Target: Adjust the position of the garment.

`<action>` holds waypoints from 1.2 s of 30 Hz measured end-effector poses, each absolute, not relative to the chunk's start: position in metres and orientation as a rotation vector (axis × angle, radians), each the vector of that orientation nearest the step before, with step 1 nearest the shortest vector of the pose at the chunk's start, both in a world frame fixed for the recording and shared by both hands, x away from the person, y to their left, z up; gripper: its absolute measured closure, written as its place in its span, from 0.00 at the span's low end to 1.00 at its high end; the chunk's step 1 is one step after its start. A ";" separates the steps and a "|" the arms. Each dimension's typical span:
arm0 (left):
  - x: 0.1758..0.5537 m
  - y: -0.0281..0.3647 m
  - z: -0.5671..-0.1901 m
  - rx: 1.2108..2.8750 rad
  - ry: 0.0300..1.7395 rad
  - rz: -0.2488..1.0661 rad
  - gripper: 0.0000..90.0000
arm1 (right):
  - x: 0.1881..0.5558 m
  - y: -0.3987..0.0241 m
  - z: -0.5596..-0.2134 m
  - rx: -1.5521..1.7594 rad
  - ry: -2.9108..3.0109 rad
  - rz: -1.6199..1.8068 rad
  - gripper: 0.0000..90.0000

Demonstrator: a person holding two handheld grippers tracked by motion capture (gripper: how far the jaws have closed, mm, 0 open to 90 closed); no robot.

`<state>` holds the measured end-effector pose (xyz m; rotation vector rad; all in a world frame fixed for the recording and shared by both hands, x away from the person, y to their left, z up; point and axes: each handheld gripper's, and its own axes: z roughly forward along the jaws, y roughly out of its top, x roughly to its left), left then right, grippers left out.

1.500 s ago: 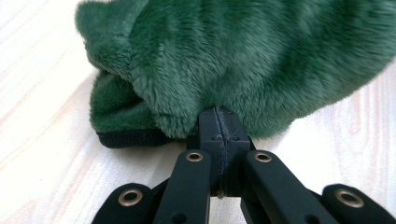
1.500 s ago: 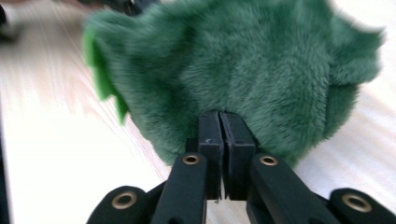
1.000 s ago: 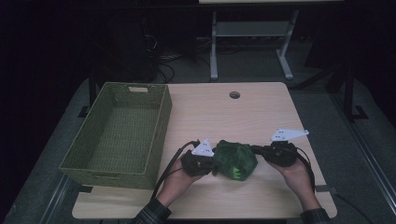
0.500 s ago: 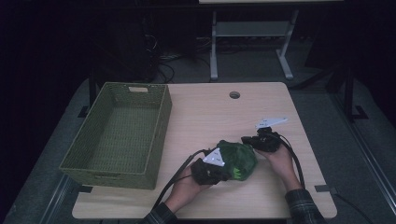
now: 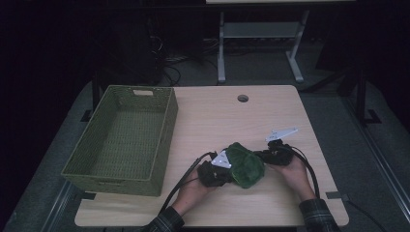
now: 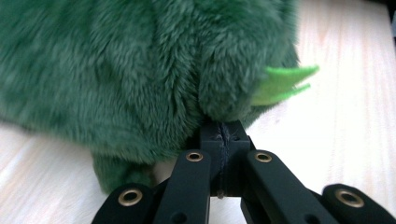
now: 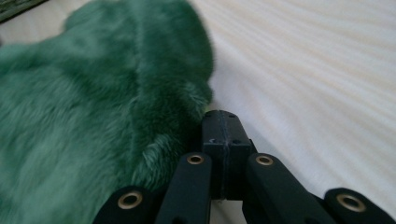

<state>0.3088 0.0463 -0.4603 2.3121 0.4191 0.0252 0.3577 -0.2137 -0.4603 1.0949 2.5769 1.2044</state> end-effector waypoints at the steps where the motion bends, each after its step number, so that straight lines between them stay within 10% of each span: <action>1: 0.311 0.050 -0.460 2.324 0.418 0.034 1.00 | 0.357 -0.214 -0.460 1.089 2.584 1.204 1.00; 22: 0.333 0.082 -0.462 2.292 0.480 0.069 0.98 | 0.306 -0.206 -0.464 0.975 2.681 1.219 1.00; 36: 0.332 0.097 -0.441 2.317 0.472 0.057 0.57 | 0.305 -0.244 -0.468 1.161 2.437 1.135 0.45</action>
